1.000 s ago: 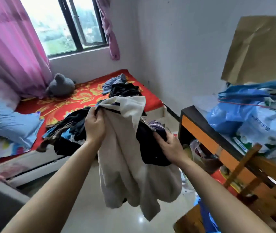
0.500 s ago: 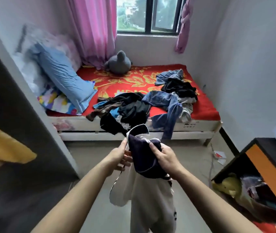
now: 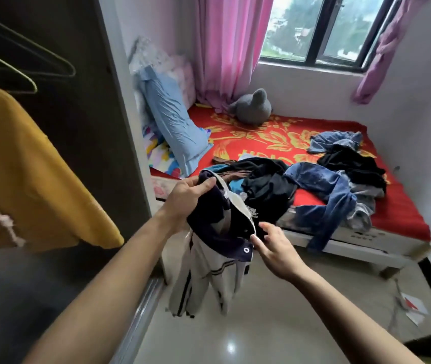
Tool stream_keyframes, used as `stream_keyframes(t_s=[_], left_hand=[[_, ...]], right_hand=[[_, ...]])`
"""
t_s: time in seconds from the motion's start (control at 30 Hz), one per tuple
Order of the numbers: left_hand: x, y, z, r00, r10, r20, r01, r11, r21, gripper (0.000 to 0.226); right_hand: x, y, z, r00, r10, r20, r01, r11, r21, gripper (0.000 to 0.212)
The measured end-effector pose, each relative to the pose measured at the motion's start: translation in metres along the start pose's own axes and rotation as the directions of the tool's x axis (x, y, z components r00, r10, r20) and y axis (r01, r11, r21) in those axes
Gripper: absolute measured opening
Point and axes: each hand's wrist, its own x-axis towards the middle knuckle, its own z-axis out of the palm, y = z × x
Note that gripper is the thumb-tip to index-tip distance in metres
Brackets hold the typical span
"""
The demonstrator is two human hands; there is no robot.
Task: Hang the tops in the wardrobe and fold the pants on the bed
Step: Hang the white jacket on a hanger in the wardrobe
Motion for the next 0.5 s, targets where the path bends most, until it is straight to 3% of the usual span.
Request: stream_keyframes(t_s=[0.07,0.13,0.17,0.23,0.3,0.37,0.43,0.5], left_hand=[[-0.005,0.021,-0.009,0.999,0.034,0.036,-0.037,0.995,0.089,0.022],[-0.011,0.035,-0.019,0.997,0.064,0.043,-0.07,0.986,0.152,0.02],[-0.015,0.041,-0.026,0.996,0.086,0.036,-0.091,0.981,0.171,0.024],[-0.021,0.05,-0.043,0.99,0.136,-0.023,-0.127,0.964,0.232,0.027],[-0.026,0.057,-0.067,0.975,0.196,-0.108,-0.161,0.95,0.266,0.015],[-0.033,0.063,-0.091,0.961,0.222,-0.164,-0.172,0.946,0.276,0.007],[-0.042,0.066,-0.116,0.945,0.233,-0.228,-0.16,0.941,0.3,0.017],[-0.053,0.064,-0.138,0.912,0.255,-0.32,-0.146,0.934,0.327,0.025]], right_hand=[[0.025,-0.025,0.005,0.973,-0.077,-0.219,0.116,0.978,0.174,0.073],[0.054,-0.055,0.008,0.949,-0.167,-0.269,0.226,0.953,0.203,0.081],[0.068,-0.072,0.01,0.954,-0.232,-0.187,0.262,0.952,0.156,0.07],[0.083,-0.106,0.019,0.95,-0.31,0.031,0.31,0.951,0.02,0.017],[0.092,-0.132,0.037,0.921,-0.387,0.029,0.386,0.921,0.042,0.034],[0.095,-0.154,0.058,0.9,-0.434,-0.048,0.435,0.88,0.193,0.037],[0.1,-0.173,0.084,0.853,-0.514,0.091,0.483,0.843,0.237,0.041],[0.11,-0.191,0.112,0.769,-0.571,0.287,0.565,0.817,0.112,0.037]])
